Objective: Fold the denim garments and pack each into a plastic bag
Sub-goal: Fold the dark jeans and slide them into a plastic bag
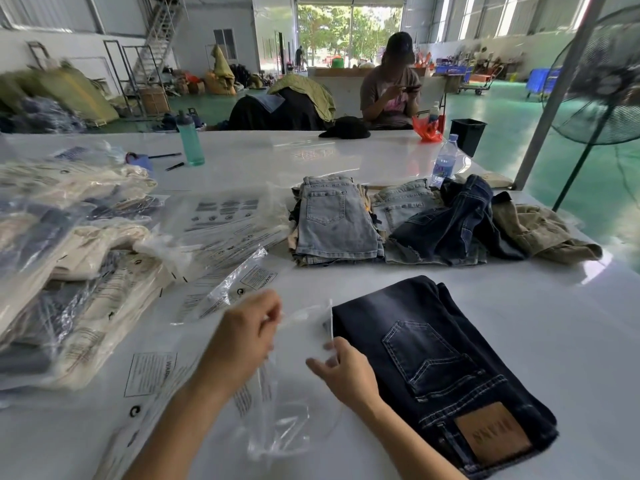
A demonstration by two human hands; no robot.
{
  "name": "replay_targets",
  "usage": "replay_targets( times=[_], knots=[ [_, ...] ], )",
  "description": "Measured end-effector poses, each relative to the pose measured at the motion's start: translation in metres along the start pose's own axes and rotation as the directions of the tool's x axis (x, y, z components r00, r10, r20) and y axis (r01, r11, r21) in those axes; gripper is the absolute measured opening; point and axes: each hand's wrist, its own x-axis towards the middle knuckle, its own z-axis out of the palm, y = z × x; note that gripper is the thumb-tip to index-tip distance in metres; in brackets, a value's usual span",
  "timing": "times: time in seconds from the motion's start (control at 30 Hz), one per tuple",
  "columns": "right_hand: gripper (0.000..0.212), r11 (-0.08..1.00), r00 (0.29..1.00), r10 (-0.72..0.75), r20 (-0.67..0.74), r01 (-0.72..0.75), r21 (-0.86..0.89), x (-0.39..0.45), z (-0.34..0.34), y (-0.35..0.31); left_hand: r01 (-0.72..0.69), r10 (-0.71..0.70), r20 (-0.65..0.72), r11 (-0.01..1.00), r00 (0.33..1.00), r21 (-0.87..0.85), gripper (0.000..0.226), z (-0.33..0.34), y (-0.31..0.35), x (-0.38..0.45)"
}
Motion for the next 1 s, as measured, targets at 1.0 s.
replay_targets(
  times=[1.0],
  knots=[
    [0.016,0.763,0.977,0.208,-0.055,-0.127,0.634,0.002,-0.011,0.015,0.526,-0.301,-0.484,0.728,0.822,0.441,0.035,-0.067,-0.123,0.071]
  ],
)
